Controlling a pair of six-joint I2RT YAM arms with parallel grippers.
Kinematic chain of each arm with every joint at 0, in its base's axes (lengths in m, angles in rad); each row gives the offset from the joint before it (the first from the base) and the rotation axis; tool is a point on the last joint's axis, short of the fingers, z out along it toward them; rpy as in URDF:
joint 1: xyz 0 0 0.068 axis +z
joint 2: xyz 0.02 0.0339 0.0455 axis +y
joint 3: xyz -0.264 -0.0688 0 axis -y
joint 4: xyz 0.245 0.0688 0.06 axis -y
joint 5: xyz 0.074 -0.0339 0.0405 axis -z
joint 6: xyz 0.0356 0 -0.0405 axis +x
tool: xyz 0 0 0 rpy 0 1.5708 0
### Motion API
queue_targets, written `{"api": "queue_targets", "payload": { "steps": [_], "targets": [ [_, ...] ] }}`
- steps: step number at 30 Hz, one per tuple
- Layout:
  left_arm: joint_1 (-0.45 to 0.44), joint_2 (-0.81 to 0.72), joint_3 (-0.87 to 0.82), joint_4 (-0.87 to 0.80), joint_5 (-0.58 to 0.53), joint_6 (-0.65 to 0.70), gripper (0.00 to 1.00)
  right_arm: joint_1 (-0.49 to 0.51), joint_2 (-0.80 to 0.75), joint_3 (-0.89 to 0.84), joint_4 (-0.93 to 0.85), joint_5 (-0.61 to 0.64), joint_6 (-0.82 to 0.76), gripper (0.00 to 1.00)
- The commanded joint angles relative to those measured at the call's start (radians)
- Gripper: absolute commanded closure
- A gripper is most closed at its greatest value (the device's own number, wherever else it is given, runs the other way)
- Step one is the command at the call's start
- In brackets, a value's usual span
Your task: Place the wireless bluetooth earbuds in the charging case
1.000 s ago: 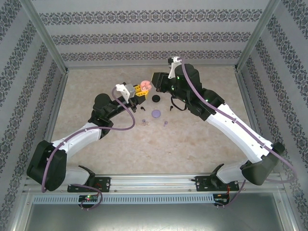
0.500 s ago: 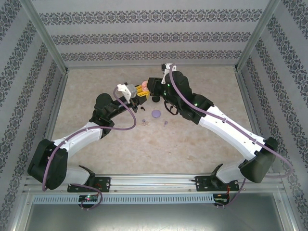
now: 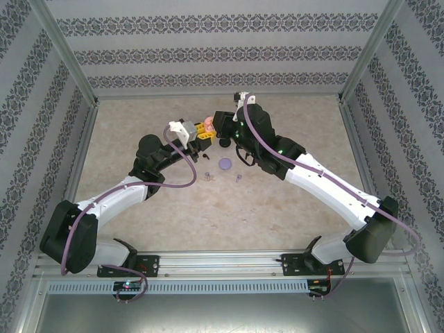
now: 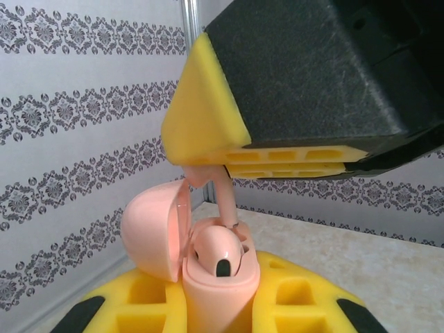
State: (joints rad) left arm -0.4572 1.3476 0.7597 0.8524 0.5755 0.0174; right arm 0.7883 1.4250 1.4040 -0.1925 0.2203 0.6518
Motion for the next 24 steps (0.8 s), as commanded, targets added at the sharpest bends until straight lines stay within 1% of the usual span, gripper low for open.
{"api": "queue_targets", "payload": {
  "steps": [1,15,21,24],
  "targets": [
    [-0.011,-0.004,0.028,0.045,0.018,-0.008,1.00,0.011,0.019,0.001,0.010,0.002,0.014,0.83],
    [-0.011,-0.005,0.031,0.038,0.017,-0.005,1.00,0.036,0.050,0.007,-0.008,-0.012,-0.004,0.84],
    [-0.011,-0.013,0.031,0.034,0.011,0.000,1.00,0.055,0.059,-0.009,-0.043,0.023,-0.024,0.84],
    [-0.011,-0.013,0.032,0.035,0.011,0.000,1.00,0.070,0.060,-0.023,-0.053,0.064,-0.040,0.84]
  ]
}}
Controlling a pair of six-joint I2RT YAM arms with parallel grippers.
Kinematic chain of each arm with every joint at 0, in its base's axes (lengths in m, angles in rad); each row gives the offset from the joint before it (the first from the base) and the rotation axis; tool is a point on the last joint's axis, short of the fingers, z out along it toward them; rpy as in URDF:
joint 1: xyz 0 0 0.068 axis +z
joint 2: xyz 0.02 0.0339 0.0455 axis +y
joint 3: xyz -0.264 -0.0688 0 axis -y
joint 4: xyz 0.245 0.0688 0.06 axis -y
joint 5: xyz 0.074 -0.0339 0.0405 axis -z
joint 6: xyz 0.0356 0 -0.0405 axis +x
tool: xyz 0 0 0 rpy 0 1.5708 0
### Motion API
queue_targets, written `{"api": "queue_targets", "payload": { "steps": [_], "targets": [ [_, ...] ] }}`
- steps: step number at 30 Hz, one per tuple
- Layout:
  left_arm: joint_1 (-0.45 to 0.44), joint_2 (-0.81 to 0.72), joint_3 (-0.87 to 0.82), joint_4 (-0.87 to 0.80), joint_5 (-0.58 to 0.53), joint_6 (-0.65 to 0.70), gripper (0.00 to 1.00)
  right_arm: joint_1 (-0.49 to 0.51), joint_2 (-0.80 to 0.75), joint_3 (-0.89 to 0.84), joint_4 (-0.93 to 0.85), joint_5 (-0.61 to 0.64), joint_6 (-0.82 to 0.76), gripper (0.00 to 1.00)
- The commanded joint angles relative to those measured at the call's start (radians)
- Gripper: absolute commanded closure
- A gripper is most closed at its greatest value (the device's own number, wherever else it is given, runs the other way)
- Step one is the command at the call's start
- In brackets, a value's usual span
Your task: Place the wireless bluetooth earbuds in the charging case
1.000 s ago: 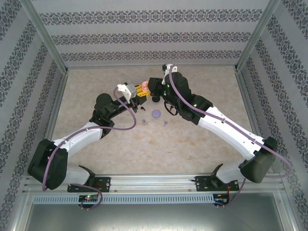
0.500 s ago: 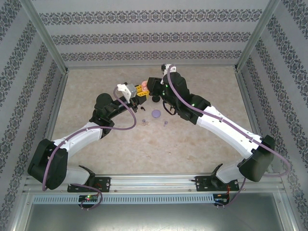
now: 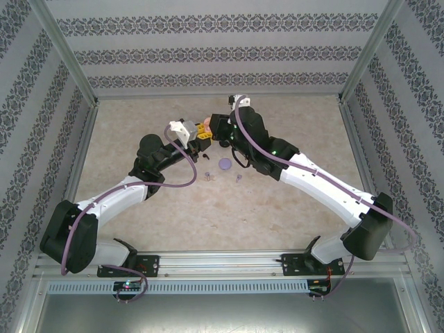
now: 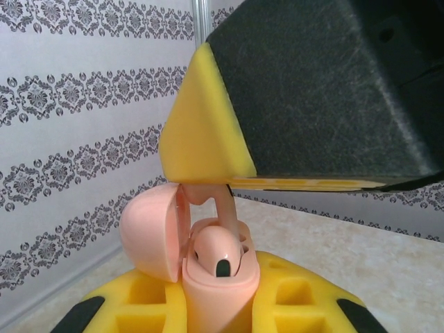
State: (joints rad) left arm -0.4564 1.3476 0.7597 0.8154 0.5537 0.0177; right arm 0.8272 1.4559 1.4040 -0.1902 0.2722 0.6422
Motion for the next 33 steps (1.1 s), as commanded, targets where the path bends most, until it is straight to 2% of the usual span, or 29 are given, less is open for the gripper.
{"api": "queue_targets", "payload": {
  "steps": [1,8,29,33],
  "targets": [
    [-0.012,-0.012,0.032,0.071,0.033,0.000,1.00,0.038,0.031,-0.023,-0.062,0.030,-0.040,0.85],
    [-0.011,-0.018,0.032,0.072,0.027,0.001,1.00,0.071,0.053,-0.005,-0.095,0.104,-0.076,0.85],
    [-0.014,-0.025,0.019,0.110,0.013,-0.009,1.00,0.067,0.069,0.012,-0.111,0.012,0.039,0.81],
    [-0.013,-0.028,0.021,0.103,0.021,-0.011,1.00,0.059,0.058,0.018,-0.109,0.000,0.053,0.78]
  ]
}}
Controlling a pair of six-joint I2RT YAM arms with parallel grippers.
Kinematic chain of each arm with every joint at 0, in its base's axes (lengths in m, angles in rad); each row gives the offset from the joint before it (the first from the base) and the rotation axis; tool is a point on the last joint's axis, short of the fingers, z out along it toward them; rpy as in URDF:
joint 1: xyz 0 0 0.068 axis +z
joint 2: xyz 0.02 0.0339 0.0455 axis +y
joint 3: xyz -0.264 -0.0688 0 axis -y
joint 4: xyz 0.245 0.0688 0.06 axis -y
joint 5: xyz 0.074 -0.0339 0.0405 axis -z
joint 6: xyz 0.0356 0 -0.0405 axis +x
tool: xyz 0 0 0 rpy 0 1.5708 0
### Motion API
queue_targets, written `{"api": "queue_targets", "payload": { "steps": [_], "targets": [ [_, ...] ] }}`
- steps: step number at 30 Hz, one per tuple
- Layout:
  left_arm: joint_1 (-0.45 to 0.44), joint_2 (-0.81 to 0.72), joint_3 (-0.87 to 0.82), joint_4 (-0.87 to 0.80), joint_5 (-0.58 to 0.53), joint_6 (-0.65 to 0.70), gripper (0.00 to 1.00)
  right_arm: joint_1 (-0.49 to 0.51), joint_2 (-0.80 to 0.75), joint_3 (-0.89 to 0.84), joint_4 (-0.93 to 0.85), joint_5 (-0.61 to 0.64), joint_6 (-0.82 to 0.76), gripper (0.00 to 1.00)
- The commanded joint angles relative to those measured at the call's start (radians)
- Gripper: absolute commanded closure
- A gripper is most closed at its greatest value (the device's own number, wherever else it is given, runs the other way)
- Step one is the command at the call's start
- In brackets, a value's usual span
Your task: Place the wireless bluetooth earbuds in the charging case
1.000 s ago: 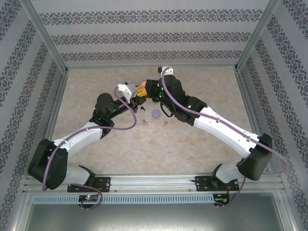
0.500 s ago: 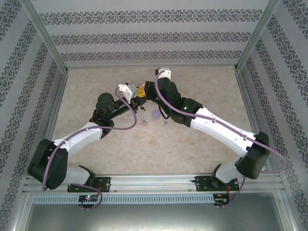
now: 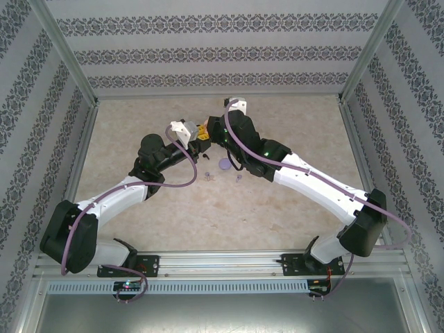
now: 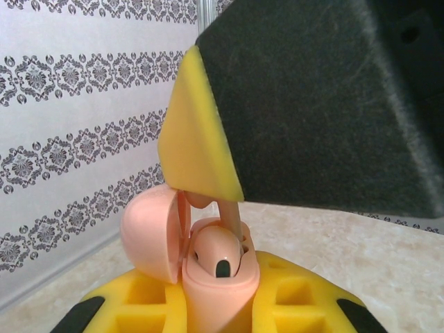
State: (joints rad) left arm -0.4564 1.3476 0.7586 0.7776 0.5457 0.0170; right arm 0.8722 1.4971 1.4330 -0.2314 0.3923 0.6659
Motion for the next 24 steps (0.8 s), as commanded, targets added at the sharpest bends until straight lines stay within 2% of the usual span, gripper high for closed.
{"api": "queue_targets", "payload": {
  "steps": [1,12,16,19,22,24],
  "targets": [
    [-0.013,-0.027,0.022,0.141,0.029,-0.011,1.00,0.012,0.016,-0.007,-0.069,-0.122,0.034,0.76],
    [-0.019,-0.028,0.007,0.147,0.028,-0.015,1.00,-0.025,0.028,0.027,-0.062,-0.163,0.072,0.64],
    [-0.021,-0.025,0.005,0.146,0.023,-0.011,1.00,-0.031,0.002,0.021,-0.057,-0.162,0.072,0.50],
    [-0.021,-0.026,-0.001,0.135,0.020,-0.005,1.00,-0.043,-0.062,-0.003,-0.049,-0.150,0.064,0.44],
    [-0.021,-0.024,0.001,0.105,0.037,0.002,1.00,-0.082,-0.116,0.003,-0.078,-0.176,0.050,0.42],
    [-0.021,-0.019,0.008,0.080,0.064,0.007,1.00,-0.147,-0.113,0.037,-0.130,-0.275,0.051,0.47]
  ]
}}
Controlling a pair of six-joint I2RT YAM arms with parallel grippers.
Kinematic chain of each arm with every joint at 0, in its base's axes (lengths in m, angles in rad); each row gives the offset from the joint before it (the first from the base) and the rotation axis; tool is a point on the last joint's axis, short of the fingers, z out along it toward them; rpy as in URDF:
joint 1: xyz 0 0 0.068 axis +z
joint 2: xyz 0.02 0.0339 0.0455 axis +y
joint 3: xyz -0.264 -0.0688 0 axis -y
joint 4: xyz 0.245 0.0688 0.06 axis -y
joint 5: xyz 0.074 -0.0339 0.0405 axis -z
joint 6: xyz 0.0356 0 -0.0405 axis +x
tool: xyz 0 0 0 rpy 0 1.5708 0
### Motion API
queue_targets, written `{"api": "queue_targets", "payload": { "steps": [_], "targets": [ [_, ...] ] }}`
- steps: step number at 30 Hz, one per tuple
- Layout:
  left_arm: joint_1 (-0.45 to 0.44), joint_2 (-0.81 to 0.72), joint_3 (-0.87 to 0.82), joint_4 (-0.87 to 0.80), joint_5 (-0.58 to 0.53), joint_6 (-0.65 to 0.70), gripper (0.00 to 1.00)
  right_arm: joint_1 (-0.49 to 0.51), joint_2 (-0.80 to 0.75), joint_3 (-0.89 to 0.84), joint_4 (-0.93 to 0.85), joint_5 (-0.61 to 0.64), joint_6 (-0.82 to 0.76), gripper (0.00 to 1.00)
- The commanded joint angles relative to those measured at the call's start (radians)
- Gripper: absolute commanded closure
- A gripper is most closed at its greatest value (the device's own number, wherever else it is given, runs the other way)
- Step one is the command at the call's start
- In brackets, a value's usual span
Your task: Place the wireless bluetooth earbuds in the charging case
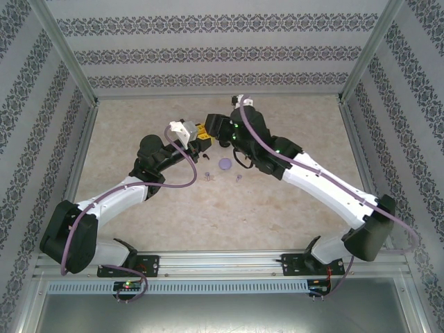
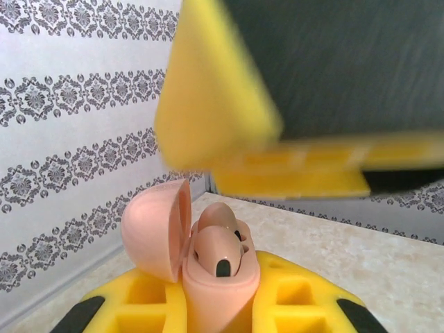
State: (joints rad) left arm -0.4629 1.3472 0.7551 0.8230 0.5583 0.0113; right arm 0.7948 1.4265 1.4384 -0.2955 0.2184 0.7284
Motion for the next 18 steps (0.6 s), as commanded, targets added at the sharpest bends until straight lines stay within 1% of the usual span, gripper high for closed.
{"api": "queue_targets", "payload": {
  "steps": [1,3,6,8,11,15,18],
  "targets": [
    [-0.014,-0.015,0.013,0.027,0.063,0.013,1.00,-0.100,-0.032,0.055,-0.097,-0.150,-0.012,0.50],
    [-0.014,-0.010,0.019,0.005,0.090,0.016,1.00,-0.161,0.005,0.113,-0.158,-0.255,-0.026,0.55],
    [-0.014,-0.008,0.031,-0.039,0.127,0.026,1.00,-0.225,0.084,0.207,-0.239,-0.398,-0.047,0.67],
    [-0.016,-0.005,0.040,-0.064,0.149,0.032,1.00,-0.246,0.141,0.265,-0.286,-0.469,-0.062,0.76],
    [-0.018,0.001,0.057,-0.101,0.166,0.039,1.00,-0.250,0.215,0.329,-0.331,-0.532,-0.081,0.86],
    [-0.023,0.015,0.074,-0.125,0.171,0.045,1.00,-0.236,0.273,0.346,-0.350,-0.595,-0.085,0.92],
    [-0.026,0.027,0.087,-0.140,0.161,0.048,1.00,-0.210,0.260,0.318,-0.377,-0.610,-0.108,0.95]
  ]
}}
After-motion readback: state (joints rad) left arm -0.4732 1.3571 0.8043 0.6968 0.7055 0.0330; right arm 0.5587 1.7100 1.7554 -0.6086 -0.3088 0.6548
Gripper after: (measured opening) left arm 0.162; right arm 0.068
